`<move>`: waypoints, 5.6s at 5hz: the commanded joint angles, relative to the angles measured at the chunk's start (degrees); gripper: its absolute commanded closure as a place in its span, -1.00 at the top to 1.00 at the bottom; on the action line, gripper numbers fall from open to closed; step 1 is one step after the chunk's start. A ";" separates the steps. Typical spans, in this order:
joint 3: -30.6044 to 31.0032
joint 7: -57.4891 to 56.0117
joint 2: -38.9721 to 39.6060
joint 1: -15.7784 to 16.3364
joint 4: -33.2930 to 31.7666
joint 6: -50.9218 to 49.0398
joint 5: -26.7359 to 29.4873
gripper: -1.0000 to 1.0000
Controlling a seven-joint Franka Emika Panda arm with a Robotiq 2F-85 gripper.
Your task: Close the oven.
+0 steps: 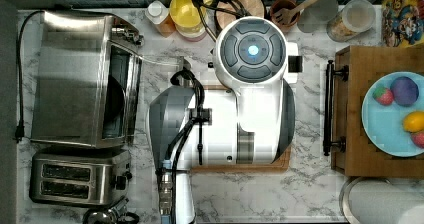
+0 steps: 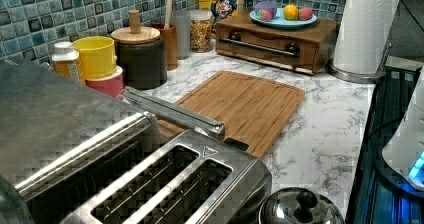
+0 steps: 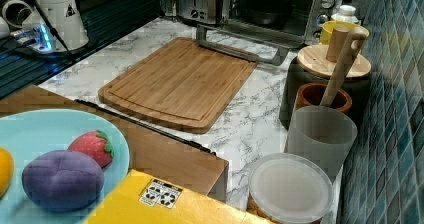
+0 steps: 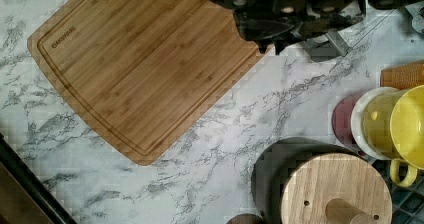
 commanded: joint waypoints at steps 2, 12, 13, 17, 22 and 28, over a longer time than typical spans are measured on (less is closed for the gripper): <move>-0.28 -10.87 -8.04 -0.47 -17.13 12.28 6.40 -1.00; -2.92 -106.47 9.11 -1.53 -32.57 28.15 76.49 -1.00; -1.60 -110.75 8.32 -2.34 -33.31 28.57 81.91 -1.00; 0.39 -101.06 14.84 1.88 -27.21 25.97 71.90 -1.00; 5.31 -95.42 14.77 1.18 -25.47 18.99 74.27 -1.00; 15.54 -57.25 4.58 12.12 -18.54 34.69 42.65 -1.00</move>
